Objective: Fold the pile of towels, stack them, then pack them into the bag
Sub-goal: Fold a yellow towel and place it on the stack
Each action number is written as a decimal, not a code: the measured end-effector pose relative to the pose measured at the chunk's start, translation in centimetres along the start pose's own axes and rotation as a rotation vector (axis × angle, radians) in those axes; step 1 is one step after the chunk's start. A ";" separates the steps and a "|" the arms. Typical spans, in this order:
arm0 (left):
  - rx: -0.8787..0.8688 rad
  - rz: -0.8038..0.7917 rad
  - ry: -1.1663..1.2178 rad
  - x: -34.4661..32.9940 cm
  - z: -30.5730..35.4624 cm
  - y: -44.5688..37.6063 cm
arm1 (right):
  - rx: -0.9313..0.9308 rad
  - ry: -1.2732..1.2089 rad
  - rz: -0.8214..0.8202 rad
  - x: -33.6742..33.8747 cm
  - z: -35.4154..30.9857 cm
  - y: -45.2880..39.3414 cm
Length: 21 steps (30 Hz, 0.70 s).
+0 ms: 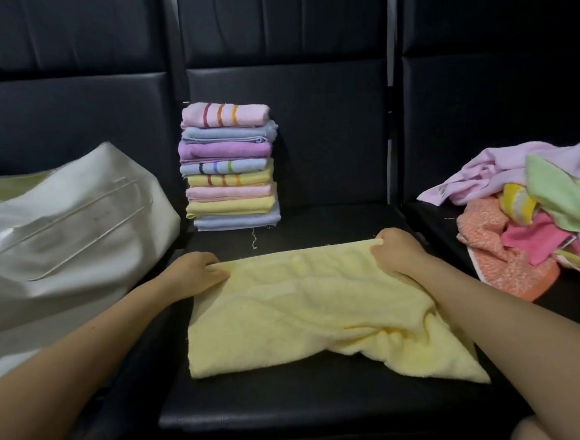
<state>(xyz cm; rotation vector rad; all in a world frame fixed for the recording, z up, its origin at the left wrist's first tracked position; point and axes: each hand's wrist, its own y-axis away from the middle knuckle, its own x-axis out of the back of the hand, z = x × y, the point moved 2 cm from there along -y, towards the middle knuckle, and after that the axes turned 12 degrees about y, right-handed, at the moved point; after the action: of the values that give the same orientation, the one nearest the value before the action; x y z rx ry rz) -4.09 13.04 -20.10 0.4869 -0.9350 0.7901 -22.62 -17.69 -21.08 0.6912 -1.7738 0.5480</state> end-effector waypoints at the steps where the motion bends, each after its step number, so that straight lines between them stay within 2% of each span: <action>1: 0.004 -0.006 -0.027 0.1 0.0 0.4 | 0.009 0.025 0.023 0.1 0.1 0.1; 4: 0.002 0.054 0.028 0.7 0.9 2.1 | 0.044 0.010 0.134 1.6 0.2 0.9; 9: -0.096 0.435 0.666 6.1 4.7 4.2 | 0.128 -0.542 0.380 7.9 -2.8 4.0; 13: -0.227 0.588 0.963 12.3 9.1 5.5 | 0.168 -0.807 0.497 15.9 -6.1 5.7; 16: -0.284 0.687 1.060 16.1 12.3 7.2 | 0.186 -0.852 0.533 21.2 -7.6 6.6; 19: -0.335 0.687 1.102 18.7 14.8 8.7 | 0.215 -0.851 0.527 24.7 -8.8 7.8; 21: -0.315 0.659 1.188 19.8 16.0 9.7 | 0.223 -0.934 0.450 26.4 -9.5 8.7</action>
<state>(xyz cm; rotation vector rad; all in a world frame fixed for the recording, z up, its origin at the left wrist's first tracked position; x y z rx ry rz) -12.93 15.90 5.52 -0.5949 -0.0488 1.2651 -28.15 -9.94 6.72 0.7641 -2.8117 0.8091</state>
